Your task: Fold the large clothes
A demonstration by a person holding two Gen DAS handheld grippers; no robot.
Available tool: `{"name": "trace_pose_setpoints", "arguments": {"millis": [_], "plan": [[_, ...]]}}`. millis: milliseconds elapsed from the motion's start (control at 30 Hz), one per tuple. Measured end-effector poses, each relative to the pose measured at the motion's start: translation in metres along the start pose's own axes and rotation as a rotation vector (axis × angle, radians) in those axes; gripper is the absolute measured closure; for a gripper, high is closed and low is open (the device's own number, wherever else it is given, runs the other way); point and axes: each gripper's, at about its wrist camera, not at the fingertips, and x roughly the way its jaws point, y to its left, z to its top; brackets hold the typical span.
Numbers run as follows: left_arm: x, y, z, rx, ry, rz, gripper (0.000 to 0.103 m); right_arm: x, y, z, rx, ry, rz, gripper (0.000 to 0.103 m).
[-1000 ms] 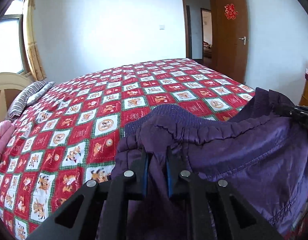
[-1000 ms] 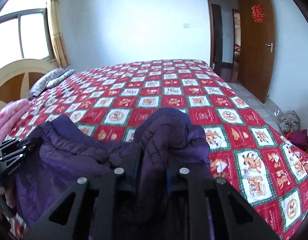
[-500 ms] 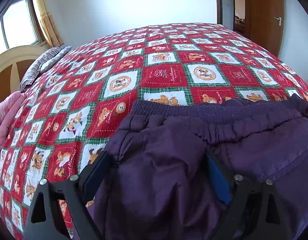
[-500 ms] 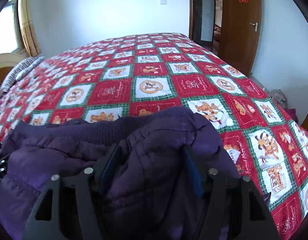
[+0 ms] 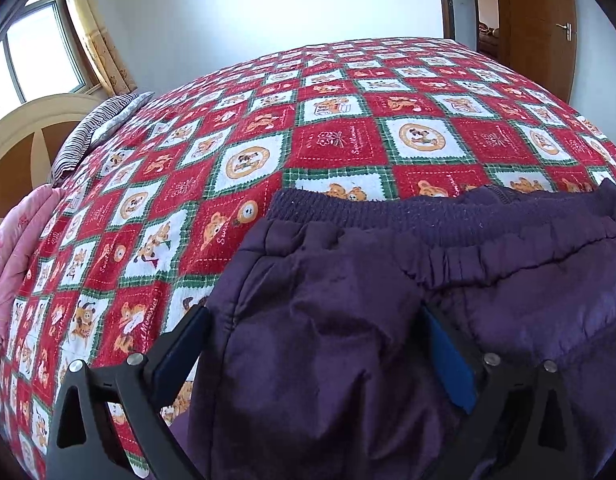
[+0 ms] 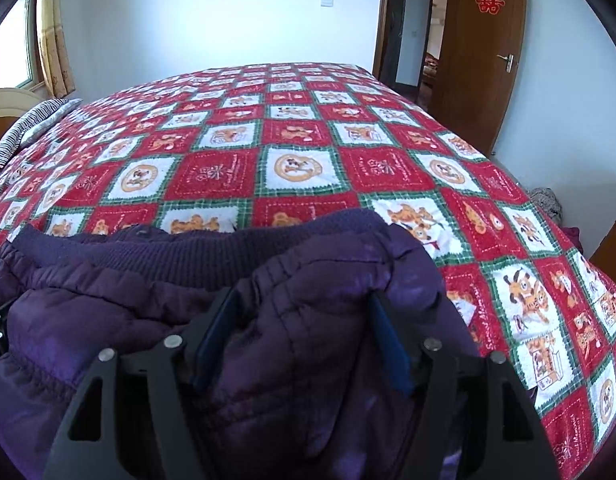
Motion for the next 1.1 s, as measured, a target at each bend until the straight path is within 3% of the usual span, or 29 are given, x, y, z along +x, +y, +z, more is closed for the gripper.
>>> {"name": "trace_pose_setpoints", "arguments": {"millis": [133, 233, 300, 367, 400, 500, 600, 833, 900, 1000, 1100], "plan": [[-0.012, 0.008, 0.002, -0.023, -0.007, -0.018, 0.001, -0.015, -0.007, 0.000, 0.024, -0.028, 0.046, 0.032], [-0.053, 0.013, -0.007, -0.055, -0.097, 0.008, 0.001, -0.059, 0.002, -0.011, -0.008, -0.098, 0.058, 0.031], [-0.082, 0.016, -0.017, -0.072, -0.168, 0.029, 0.001, -0.087, 0.010, -0.023, -0.015, -0.132, 0.129, 0.016], [-0.103, 0.013, -0.029, -0.083, -0.221, 0.018, 0.001, -0.115, 0.024, -0.042, -0.050, -0.184, 0.174, 0.010], [-0.105, 0.007, -0.034, -0.068, -0.219, 0.009, 0.001, -0.122, 0.033, -0.049, -0.087, -0.199, 0.177, 0.010], [-0.088, -0.015, -0.042, -0.002, -0.159, 0.046, 0.001, -0.110, 0.061, -0.068, -0.191, -0.118, 0.145, 0.012], [-0.070, -0.017, -0.053, -0.025, -0.138, 0.046, 0.001, -0.087, 0.068, -0.084, -0.201, -0.055, 0.128, 0.009], [-0.077, -0.010, -0.063, -0.076, -0.137, 0.022, 0.001, -0.081, 0.070, -0.094, -0.222, -0.093, 0.091, 0.007], [-0.096, 0.002, -0.072, -0.123, -0.160, 0.010, 0.001, -0.082, 0.068, -0.094, -0.217, -0.094, 0.097, 0.007], [-0.123, 0.026, -0.095, -0.166, -0.190, 0.063, 0.001, -0.084, 0.067, -0.095, -0.214, -0.101, 0.096, 0.007], [-0.132, 0.064, -0.123, -0.282, -0.142, 0.077, 0.001, -0.088, 0.065, -0.096, -0.198, -0.118, 0.089, 0.007]]}}
